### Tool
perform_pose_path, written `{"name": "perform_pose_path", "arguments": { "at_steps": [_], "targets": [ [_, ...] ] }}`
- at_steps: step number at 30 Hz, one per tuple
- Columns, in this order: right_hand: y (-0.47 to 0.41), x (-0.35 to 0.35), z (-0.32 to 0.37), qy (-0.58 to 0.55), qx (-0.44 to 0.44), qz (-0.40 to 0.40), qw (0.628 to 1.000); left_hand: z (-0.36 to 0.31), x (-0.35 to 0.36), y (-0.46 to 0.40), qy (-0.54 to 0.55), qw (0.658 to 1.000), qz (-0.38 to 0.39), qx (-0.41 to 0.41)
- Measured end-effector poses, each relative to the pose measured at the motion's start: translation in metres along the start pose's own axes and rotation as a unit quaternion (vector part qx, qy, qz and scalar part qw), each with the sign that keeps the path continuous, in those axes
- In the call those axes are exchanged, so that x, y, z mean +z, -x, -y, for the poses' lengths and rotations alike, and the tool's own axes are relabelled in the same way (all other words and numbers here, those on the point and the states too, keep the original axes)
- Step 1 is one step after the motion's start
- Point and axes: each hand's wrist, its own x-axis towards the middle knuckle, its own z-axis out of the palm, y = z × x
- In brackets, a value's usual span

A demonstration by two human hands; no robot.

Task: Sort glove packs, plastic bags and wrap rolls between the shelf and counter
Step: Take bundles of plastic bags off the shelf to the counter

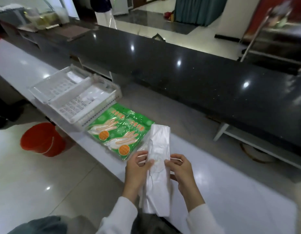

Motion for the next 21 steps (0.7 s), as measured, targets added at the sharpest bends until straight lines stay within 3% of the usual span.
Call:
{"name": "perform_pose_path", "arguments": {
  "at_steps": [15, 21],
  "targets": [
    [-0.047, -0.008, -0.019, 0.027, 0.034, -0.233, 0.972, 0.005, 0.063, -0.086, -0.134, 0.958, 0.253, -0.032],
    [-0.050, -0.002, -0.026, 0.065, 0.044, -0.292, 0.953, 0.014, 0.074, -0.090, -0.216, 0.933, 0.287, -0.030]
  ]
}}
